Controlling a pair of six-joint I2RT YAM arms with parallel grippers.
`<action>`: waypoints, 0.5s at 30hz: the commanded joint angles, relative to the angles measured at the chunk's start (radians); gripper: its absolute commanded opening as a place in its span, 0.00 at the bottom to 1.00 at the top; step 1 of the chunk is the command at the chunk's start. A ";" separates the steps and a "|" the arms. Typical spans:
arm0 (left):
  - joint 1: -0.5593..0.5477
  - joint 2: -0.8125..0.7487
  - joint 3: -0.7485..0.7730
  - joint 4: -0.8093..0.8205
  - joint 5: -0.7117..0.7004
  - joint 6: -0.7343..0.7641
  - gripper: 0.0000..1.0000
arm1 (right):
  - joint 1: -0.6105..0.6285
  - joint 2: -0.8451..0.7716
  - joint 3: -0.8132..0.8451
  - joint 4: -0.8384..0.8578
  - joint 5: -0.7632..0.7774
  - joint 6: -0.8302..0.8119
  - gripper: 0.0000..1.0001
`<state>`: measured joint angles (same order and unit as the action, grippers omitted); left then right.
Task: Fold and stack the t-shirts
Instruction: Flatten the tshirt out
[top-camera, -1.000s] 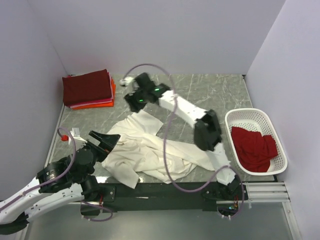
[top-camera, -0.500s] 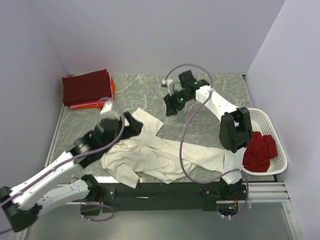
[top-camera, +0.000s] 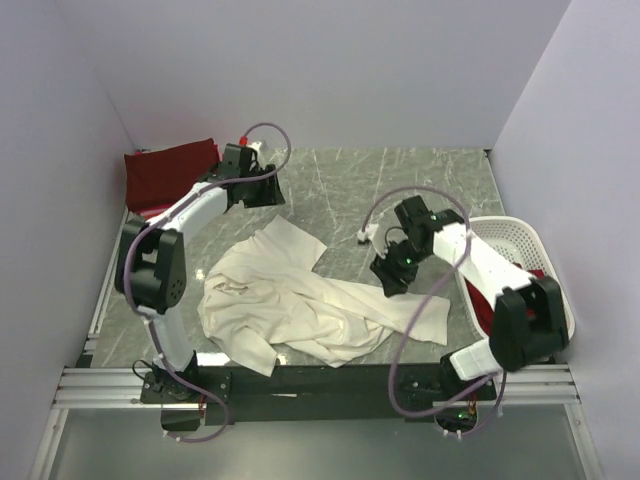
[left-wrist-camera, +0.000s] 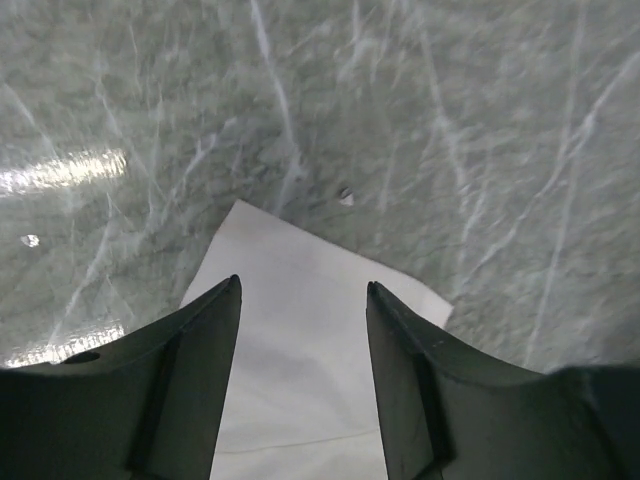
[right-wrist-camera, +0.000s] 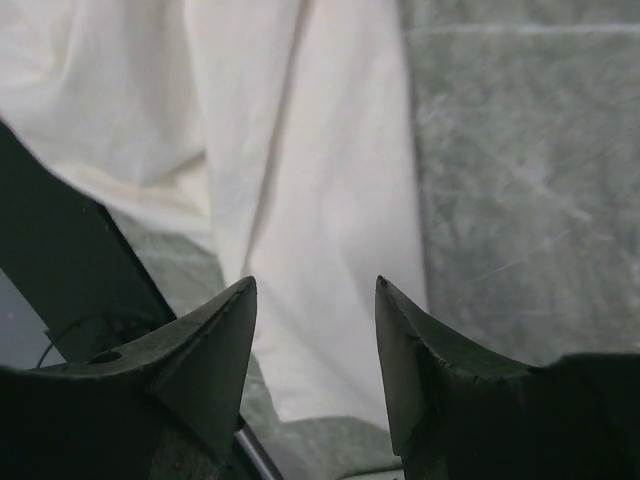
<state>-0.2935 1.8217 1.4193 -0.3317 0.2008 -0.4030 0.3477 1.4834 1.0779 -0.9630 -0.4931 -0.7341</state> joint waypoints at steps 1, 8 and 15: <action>0.013 0.077 0.082 -0.087 0.069 0.133 0.58 | 0.052 -0.123 -0.099 -0.026 0.076 -0.074 0.58; 0.016 0.122 0.078 -0.115 0.052 0.196 0.62 | 0.174 -0.178 -0.243 0.058 0.165 0.021 0.58; 0.016 0.221 0.179 -0.173 0.061 0.248 0.61 | 0.178 -0.179 -0.299 0.093 0.165 0.048 0.57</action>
<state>-0.2802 1.9934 1.5143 -0.4767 0.2325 -0.2070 0.5213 1.3315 0.7879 -0.9123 -0.3412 -0.7074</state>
